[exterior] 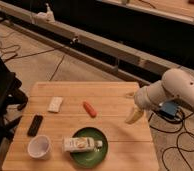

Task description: Drag the pepper across the table

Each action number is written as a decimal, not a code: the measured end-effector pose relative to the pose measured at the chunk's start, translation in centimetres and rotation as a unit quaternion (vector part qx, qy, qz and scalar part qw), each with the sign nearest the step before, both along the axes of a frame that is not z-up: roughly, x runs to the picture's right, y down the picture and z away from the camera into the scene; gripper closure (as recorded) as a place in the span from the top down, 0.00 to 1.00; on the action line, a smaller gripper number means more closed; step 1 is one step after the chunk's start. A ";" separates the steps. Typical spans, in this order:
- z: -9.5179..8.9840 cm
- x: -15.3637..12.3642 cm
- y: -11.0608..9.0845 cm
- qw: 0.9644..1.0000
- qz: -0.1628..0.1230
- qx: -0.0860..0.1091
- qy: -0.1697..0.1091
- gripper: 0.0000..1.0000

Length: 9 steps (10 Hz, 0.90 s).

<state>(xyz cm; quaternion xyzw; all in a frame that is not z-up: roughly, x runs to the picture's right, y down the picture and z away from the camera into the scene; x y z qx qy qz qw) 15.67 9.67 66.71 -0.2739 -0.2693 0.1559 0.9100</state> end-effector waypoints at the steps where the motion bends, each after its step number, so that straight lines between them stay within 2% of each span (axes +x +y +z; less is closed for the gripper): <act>1: 0.0 0.0 -0.1 1.000 -0.001 0.001 0.001 0.80; 2: 0.1 0.0 -0.5 1.000 0.000 0.006 0.004 0.80; 4: 1.7 -1.1 -1.8 1.000 0.009 0.008 0.011 0.80; 6: 5.0 -4.3 -2.7 1.000 0.016 0.001 0.013 0.80; 9: 9.3 -8.4 -3.2 1.000 0.014 -0.006 0.020 0.80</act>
